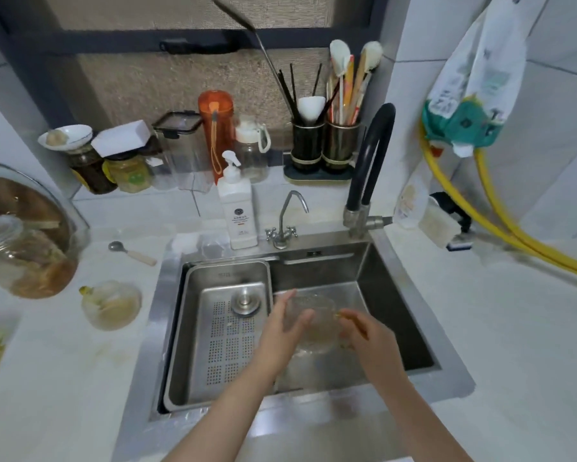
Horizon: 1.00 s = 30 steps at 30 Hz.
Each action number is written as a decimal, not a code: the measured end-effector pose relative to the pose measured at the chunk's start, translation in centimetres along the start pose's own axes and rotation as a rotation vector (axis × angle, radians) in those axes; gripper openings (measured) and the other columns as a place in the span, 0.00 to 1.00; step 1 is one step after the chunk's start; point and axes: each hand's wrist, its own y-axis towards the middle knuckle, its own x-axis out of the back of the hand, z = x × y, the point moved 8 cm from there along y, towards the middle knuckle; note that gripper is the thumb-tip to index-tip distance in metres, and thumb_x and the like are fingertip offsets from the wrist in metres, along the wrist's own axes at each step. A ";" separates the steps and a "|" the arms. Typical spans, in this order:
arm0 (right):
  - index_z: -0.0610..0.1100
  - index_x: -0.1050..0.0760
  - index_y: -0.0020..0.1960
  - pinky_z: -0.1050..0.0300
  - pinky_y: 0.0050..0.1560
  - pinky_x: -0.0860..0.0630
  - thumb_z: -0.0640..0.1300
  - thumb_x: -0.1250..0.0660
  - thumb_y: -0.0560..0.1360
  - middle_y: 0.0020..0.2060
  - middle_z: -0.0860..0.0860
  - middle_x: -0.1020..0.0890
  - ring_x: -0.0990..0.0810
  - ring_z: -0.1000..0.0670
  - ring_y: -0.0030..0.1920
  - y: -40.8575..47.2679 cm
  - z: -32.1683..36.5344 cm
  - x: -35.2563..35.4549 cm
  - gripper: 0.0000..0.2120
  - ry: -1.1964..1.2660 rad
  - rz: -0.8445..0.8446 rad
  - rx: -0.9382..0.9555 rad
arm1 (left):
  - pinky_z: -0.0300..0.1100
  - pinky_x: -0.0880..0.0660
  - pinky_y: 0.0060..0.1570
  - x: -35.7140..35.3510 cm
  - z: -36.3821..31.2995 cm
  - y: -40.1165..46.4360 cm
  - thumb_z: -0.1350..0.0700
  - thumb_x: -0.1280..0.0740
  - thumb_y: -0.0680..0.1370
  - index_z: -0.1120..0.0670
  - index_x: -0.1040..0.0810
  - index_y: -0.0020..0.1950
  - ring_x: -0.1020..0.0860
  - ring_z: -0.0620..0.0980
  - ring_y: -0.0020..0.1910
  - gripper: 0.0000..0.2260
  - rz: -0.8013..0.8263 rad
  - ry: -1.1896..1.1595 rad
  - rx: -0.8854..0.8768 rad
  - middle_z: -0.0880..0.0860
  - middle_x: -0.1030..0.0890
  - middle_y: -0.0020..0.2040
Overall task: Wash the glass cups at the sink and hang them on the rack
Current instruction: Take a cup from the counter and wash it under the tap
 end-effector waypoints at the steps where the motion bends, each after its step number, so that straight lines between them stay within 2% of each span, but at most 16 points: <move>1: 0.44 0.21 0.58 0.54 0.49 0.19 0.46 0.35 0.77 0.45 0.50 0.16 0.17 0.53 0.44 0.1 -0.1 0.4 0.11 0.000 -0.014 0.004 | 0.33 0.35 0.59 -0.6 -0.1 0.2 0.49 0.33 0.77 0.42 0.38 0.71 0.37 0.40 0.67 0.25 0.012 -0.009 -0.003 0.40 0.36 0.65; 3: 0.44 0.21 0.57 0.60 0.43 0.18 0.44 0.36 0.78 0.44 0.51 0.16 0.17 0.55 0.41 0.4 -0.4 0.9 0.10 0.054 -0.027 -0.014 | 0.24 0.34 0.52 -1.5 0.1 0.7 0.53 0.29 0.75 0.42 0.39 0.73 0.36 0.39 0.65 0.30 0.046 0.003 0.005 0.40 0.36 0.65; 4: 0.45 0.21 0.56 0.63 0.39 0.19 0.43 0.36 0.78 0.43 0.51 0.16 0.17 0.57 0.39 0.7 -0.7 1.0 0.09 0.098 -0.025 -0.034 | 0.23 0.32 0.52 -1.8 0.3 0.9 0.53 0.26 0.72 0.41 0.41 0.74 0.35 0.39 0.64 0.35 0.065 0.015 0.007 0.40 0.36 0.65; 5: 0.45 0.21 0.54 0.67 0.36 0.21 0.42 0.36 0.78 0.41 0.52 0.17 0.17 0.59 0.37 0.9 -0.9 1.1 0.07 0.138 -0.025 -0.057 | 0.26 0.31 0.55 -1.8 0.7 1.2 0.52 0.24 0.69 0.39 0.41 0.74 0.33 0.39 0.65 0.39 0.078 0.019 -0.001 0.41 0.35 0.66; 7: 0.45 0.22 0.52 0.70 0.32 0.24 0.40 0.37 0.78 0.39 0.53 0.18 0.19 0.63 0.33 1.4 -1.4 1.0 0.06 0.206 -0.031 -0.104 | 0.39 0.28 0.64 -1.7 1.4 1.8 0.46 0.21 0.63 0.35 0.42 0.73 0.31 0.42 0.67 0.45 0.104 0.019 0.001 0.44 0.34 0.69; 9: 0.46 0.22 0.52 0.70 0.32 0.25 0.40 0.37 0.78 0.41 0.53 0.18 0.19 0.64 0.35 1.9 -1.9 0.9 0.07 0.206 -0.051 -0.125 | 0.46 0.26 0.63 -1.5 1.7 2.5 0.43 0.20 0.60 0.35 0.42 0.73 0.29 0.45 0.66 0.47 0.125 0.003 0.017 0.44 0.33 0.68; 13: 0.47 0.22 0.55 0.68 0.35 0.24 0.40 0.35 0.77 0.43 0.52 0.18 0.19 0.58 0.36 2.8 -1.6 0.5 0.08 0.235 -0.052 -0.145 | 0.31 0.23 0.44 -0.7 1.3 4.8 0.54 0.23 0.68 0.47 0.36 0.72 0.23 0.41 0.54 0.36 0.043 0.000 0.059 0.52 0.26 0.65; 14: 0.48 0.23 0.56 0.68 0.38 0.24 0.41 0.33 0.76 0.43 0.53 0.18 0.19 0.56 0.38 3.1 -1.6 0.1 0.10 0.207 -0.031 -0.135 | 0.31 0.24 0.43 -0.5 1.2 5.4 0.52 0.24 0.69 0.48 0.35 0.71 0.22 0.42 0.52 0.34 0.019 0.021 0.084 0.52 0.25 0.63; 16: 0.51 0.25 0.57 0.69 0.43 0.25 0.42 0.31 0.74 0.46 0.54 0.20 0.20 0.53 0.44 3.5 -1.2 -0.7 0.13 0.148 0.014 -0.104 | 0.36 0.24 0.50 -0.3 1.1 6.4 0.45 0.26 0.70 0.48 0.33 0.68 0.23 0.46 0.53 0.30 -0.007 0.061 0.134 0.51 0.24 0.61; 19: 0.49 0.27 0.59 0.72 0.45 0.25 0.39 0.29 0.72 0.51 0.58 0.24 0.22 0.58 0.50 4.0 -1.1 -1.5 0.17 0.152 0.050 -0.093 | 0.38 0.26 0.52 -0.6 0.6 7.2 0.44 0.30 0.73 0.49 0.30 0.64 0.24 0.44 0.49 0.23 0.013 0.092 0.161 0.48 0.23 0.55; 21: 0.50 0.27 0.59 0.70 0.47 0.24 0.37 0.28 0.72 0.52 0.58 0.26 0.22 0.57 0.52 4.5 -1.5 -1.6 0.18 0.135 0.031 -0.072 | 0.30 0.26 0.47 -1.0 0.4 7.3 0.45 0.31 0.74 0.48 0.29 0.60 0.24 0.41 0.45 0.17 0.025 0.104 0.173 0.47 0.23 0.52; 23: 0.48 0.26 0.59 0.67 0.48 0.22 0.38 0.29 0.72 0.53 0.56 0.24 0.21 0.56 0.52 4.9 -1.6 -1.6 0.17 0.138 0.031 -0.070 | 0.21 0.30 0.35 -1.4 -0.1 7.2 0.47 0.33 0.76 0.47 0.31 0.56 0.29 0.34 0.39 0.12 0.029 0.125 0.169 0.43 0.26 0.45; 25: 0.47 0.25 0.61 0.60 0.50 0.20 0.42 0.28 0.72 0.55 0.52 0.22 0.20 0.54 0.52 5.6 -2.0 -1.5 0.18 0.150 0.035 -0.070 | 0.21 0.32 0.31 -1.7 -0.5 7.3 0.47 0.34 0.77 0.47 0.31 0.56 0.30 0.34 0.38 0.11 0.024 0.118 0.179 0.43 0.27 0.44; 27: 0.48 0.24 0.60 0.56 0.52 0.20 0.51 0.27 0.70 0.54 0.51 0.20 0.19 0.53 0.52 6.0 -2.3 -1.3 0.20 0.151 0.049 -0.063 | 0.21 0.32 0.31 -1.8 -0.4 7.6 0.48 0.33 0.77 0.47 0.29 0.56 0.29 0.34 0.39 0.11 0.003 0.089 0.194 0.45 0.25 0.47; 29: 0.49 0.23 0.60 0.55 0.52 0.20 0.59 0.29 0.67 0.52 0.52 0.18 0.18 0.53 0.51 6.3 -2.9 -1.2 0.24 0.175 0.063 -0.082 | 0.21 0.31 0.32 -1.8 -0.1 7.8 0.48 0.33 0.76 0.48 0.28 0.58 0.26 0.37 0.41 0.12 -0.030 0.056 0.215 0.47 0.24 0.49; 30: 0.49 0.23 0.60 0.56 0.52 0.20 0.58 0.29 0.68 0.51 0.52 0.17 0.18 0.52 0.51 6.5 -3.0 -1.2 0.24 0.192 0.068 -0.095 | 0.23 0.31 0.34 -1.9 0.1 8.0 0.47 0.32 0.76 0.49 0.27 0.61 0.25 0.40 0.44 0.16 -0.037 0.049 0.230 0.48 0.23 0.52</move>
